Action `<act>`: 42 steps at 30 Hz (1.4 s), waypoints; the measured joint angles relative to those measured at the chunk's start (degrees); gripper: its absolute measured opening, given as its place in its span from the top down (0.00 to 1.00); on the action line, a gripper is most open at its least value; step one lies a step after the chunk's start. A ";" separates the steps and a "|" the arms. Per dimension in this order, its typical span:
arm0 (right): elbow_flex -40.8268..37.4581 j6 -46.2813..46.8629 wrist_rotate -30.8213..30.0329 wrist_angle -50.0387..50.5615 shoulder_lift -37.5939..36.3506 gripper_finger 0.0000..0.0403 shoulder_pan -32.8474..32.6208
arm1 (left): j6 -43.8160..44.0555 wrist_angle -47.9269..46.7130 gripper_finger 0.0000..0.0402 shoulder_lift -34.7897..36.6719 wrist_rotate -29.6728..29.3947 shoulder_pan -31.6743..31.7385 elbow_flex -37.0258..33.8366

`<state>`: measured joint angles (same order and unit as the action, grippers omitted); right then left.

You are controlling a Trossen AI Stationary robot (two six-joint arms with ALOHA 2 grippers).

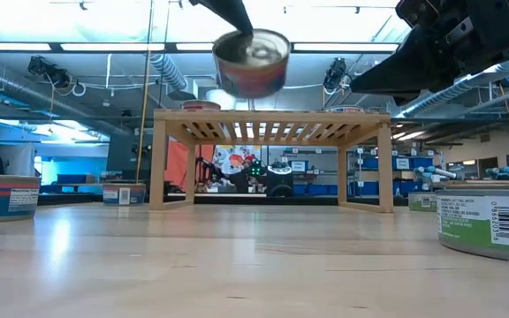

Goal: Stack canned seafood by type on shelf
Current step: Stack the blue-pink tuna can on top of the other blue tuna can on the shelf

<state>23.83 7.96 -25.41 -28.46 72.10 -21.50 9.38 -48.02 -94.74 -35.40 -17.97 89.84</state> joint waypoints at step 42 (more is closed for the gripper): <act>0.00 2.54 0.00 -1.45 0.00 0.99 1.86 | -11.91 4.28 1.00 18.45 26.55 49.20 0.04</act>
<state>23.83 10.49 -25.41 -29.91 72.10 -19.64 -2.52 -43.74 -76.29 -8.85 31.22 89.89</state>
